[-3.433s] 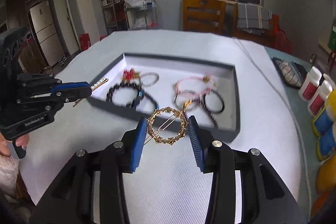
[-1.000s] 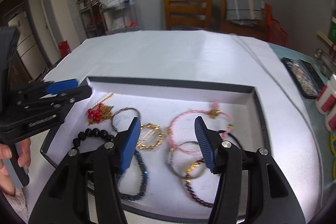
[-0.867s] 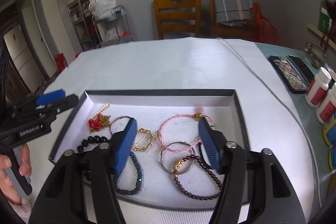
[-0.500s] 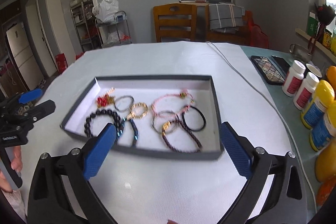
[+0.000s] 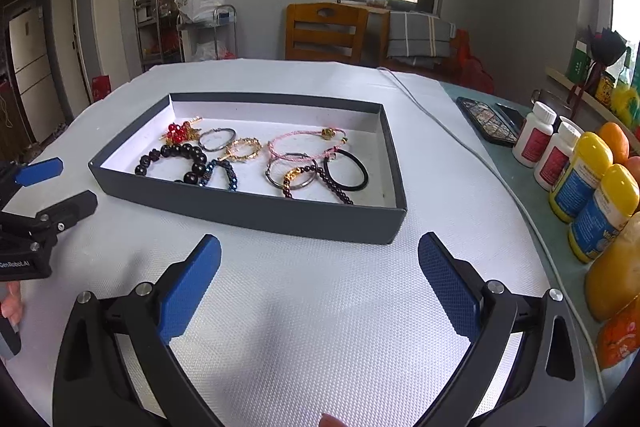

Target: Organize jewelry

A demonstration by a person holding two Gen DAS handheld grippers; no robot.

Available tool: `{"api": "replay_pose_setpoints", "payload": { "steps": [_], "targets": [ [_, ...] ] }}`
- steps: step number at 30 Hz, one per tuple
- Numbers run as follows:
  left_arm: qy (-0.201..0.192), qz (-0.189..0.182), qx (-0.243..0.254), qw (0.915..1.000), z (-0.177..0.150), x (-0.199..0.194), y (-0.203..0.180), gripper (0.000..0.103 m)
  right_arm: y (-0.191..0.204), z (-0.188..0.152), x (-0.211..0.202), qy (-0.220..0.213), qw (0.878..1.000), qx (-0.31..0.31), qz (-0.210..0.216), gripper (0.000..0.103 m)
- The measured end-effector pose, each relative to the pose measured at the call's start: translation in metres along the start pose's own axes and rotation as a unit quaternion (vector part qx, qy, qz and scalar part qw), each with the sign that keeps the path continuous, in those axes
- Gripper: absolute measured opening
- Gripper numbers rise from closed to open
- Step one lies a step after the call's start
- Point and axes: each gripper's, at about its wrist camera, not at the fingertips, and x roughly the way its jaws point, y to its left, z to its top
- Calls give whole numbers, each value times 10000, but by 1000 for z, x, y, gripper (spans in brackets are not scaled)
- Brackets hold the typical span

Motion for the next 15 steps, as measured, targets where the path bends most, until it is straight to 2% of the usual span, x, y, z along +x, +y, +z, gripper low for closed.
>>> {"api": "replay_pose_setpoints", "payload": {
  "steps": [6, 15],
  "targets": [
    [-104, 150, -91, 9998, 3, -1, 1, 100, 1, 0, -7, -186, 9997, -14, -145, 97],
    [-113, 181, 52, 9998, 2, -2, -4, 100, 11, 0, -6, -139, 9994, -277, -168, 97]
  ]
}}
